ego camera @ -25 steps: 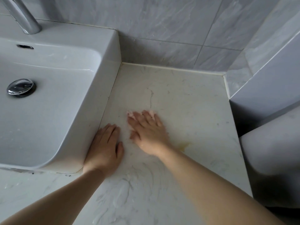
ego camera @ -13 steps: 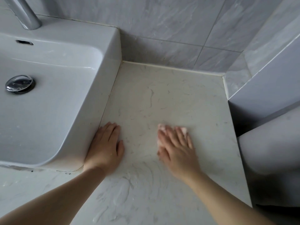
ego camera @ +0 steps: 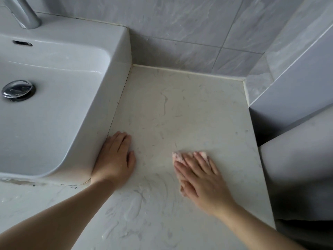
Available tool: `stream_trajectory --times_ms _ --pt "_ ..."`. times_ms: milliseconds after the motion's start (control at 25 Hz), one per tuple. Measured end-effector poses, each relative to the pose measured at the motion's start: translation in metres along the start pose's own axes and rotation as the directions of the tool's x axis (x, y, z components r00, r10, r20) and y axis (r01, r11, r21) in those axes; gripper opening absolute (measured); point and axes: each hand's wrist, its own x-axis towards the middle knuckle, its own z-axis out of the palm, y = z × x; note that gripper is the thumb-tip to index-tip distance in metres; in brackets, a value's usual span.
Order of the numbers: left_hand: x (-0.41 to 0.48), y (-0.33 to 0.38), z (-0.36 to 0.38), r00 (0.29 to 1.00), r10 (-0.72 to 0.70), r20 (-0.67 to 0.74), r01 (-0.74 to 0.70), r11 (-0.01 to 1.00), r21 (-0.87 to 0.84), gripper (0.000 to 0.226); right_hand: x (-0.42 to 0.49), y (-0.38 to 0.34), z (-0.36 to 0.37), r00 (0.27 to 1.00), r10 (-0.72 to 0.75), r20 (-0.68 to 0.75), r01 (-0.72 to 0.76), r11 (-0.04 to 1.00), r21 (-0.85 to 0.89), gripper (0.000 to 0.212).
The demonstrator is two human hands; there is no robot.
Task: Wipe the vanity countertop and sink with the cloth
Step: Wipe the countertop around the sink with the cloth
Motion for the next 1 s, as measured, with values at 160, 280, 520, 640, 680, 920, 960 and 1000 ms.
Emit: stream_trajectory --times_ms 160,280,520,640,680,920,960,1000 --pt "0.002 0.0 0.001 1.0 0.016 0.004 -0.016 1.0 0.01 0.06 0.079 0.061 -0.006 0.924 0.382 -0.03 -0.382 0.924 -0.003 0.056" --pt "0.002 -0.001 0.002 0.999 0.032 -0.002 -0.031 0.999 0.032 0.059 0.08 0.035 -0.002 0.893 0.45 -0.007 -0.449 0.893 0.027 0.058" --pt "-0.003 0.01 0.006 0.999 -0.036 0.034 0.034 0.998 0.053 0.062 0.015 0.027 0.0 0.987 0.16 -0.028 -0.16 0.987 -0.024 0.048" --pt "-0.005 0.012 0.006 0.995 -0.103 0.018 0.103 0.995 0.006 0.074 0.074 0.068 -0.007 0.876 0.48 0.047 -0.48 0.877 0.003 0.059" --pt "-0.006 0.013 0.006 0.994 -0.101 0.031 0.101 0.995 -0.001 0.078 0.077 0.065 -0.005 0.843 0.533 0.075 -0.536 0.843 0.029 0.061" --pt "-0.009 0.018 0.001 0.993 -0.091 0.079 0.084 0.993 0.079 0.083 -0.008 0.029 0.0 0.973 0.229 -0.02 -0.23 0.973 -0.018 0.053" --pt "-0.009 0.018 0.002 0.993 -0.088 0.079 0.081 0.993 0.086 0.082 0.008 0.046 -0.002 0.956 0.293 -0.016 -0.293 0.956 -0.008 0.055" --pt "-0.008 0.018 0.002 0.993 -0.088 0.077 0.081 0.993 0.09 0.08 0.029 0.066 -0.004 0.929 0.37 -0.031 -0.37 0.929 -0.003 0.058"
